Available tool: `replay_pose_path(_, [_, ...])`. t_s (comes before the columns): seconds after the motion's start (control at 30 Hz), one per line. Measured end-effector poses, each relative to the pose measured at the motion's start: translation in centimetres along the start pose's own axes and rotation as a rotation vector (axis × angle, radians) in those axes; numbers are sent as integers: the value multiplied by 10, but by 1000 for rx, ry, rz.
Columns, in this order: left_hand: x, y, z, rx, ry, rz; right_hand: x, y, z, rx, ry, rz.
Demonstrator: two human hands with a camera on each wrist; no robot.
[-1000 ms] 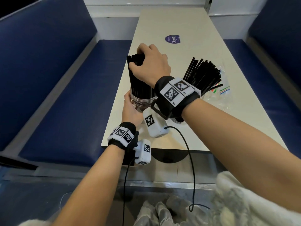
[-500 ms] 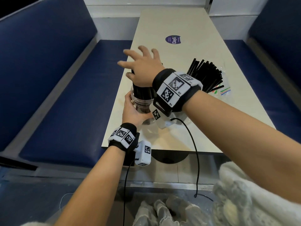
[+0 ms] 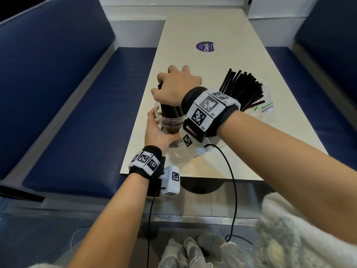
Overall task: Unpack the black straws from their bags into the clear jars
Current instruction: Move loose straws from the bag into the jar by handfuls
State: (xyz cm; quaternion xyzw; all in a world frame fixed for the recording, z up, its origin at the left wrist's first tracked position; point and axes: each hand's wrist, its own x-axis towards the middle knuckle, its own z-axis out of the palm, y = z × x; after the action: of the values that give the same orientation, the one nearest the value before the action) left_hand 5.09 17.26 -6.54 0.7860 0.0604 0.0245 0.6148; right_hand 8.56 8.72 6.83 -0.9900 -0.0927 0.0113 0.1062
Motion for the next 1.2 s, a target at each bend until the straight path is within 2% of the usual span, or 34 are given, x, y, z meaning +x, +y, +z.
replay_pose_path(0.13, [0,-1,0,0,7,21,-4,-4,5,56,80,22])
replay_pose_path(0.33, [-1,1,1,72,31,46,-3,-9,2,67,-29,162])
replay_pose_path(0.4, [0,1,0,57,26,23,-1,-7,1,93,-34,152])
replay_pose_path(0.5, [1,-1,0,34,5,-2,0,-2,0,121,38,94])
replay_pose_path(0.7, [-3,2,1,59,23,9,-1,-4,-5,167,79,73])
replay_pose_path(0.93, [-7,7,0,77,24,13,-1,0,-9,310,161,139])
replay_pose_path(1.0, [-8,8,0,54,19,1,-1,-2,-5,299,128,135])
replay_pose_path(1.13, [-11,13,0,0,41,-24,0,-2,-4,272,-30,139])
replay_pose_path(1.2, [-12,13,0,38,46,-8,0,0,-5,223,-45,135])
